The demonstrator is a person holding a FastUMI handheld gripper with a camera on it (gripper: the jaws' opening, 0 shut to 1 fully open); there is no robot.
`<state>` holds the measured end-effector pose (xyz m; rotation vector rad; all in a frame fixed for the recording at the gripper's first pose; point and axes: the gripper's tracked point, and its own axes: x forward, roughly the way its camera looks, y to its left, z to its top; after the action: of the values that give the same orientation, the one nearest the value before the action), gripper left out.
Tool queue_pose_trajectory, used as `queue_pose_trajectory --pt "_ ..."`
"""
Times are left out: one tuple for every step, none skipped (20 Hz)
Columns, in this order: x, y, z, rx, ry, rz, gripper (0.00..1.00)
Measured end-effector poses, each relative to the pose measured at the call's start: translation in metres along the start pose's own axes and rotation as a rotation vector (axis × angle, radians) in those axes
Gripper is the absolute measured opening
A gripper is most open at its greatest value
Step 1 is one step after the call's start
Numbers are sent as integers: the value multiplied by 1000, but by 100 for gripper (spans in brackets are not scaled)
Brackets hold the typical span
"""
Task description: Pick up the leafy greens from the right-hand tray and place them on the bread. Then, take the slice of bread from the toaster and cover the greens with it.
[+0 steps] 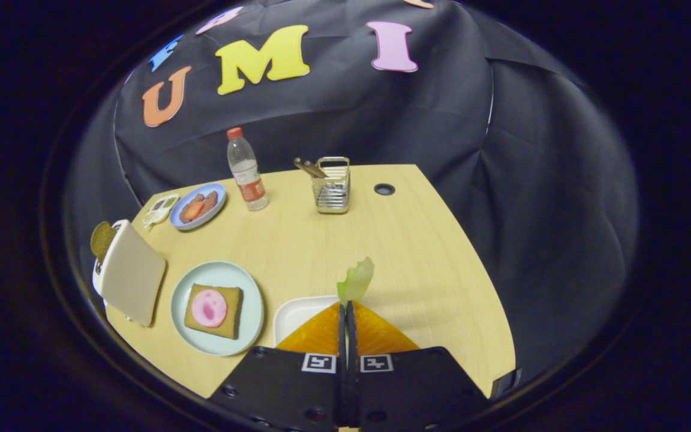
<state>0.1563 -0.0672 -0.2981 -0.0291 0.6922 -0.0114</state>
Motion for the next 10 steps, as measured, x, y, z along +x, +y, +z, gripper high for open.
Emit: queue_pose_trajectory --pt "-5 8 2 0 -7 5 0" --pt "-12 20 4 3 -14 10 0" --pt "-17 30 5 4 -19 15 0" --pt "-22 41 7 0 -24 21 0" --pt "-27 52 8 -3 -27 28 0" --pt "-31 65 7 -8 -28 37 0" --pt "-35 76 7 -15 -29 43 0" --pt "-38 87 7 -24 -32 50 0" --pt "-41 98 7 -33 -34 60 0" --pt "-43 111 6 -46 -37 69 0"
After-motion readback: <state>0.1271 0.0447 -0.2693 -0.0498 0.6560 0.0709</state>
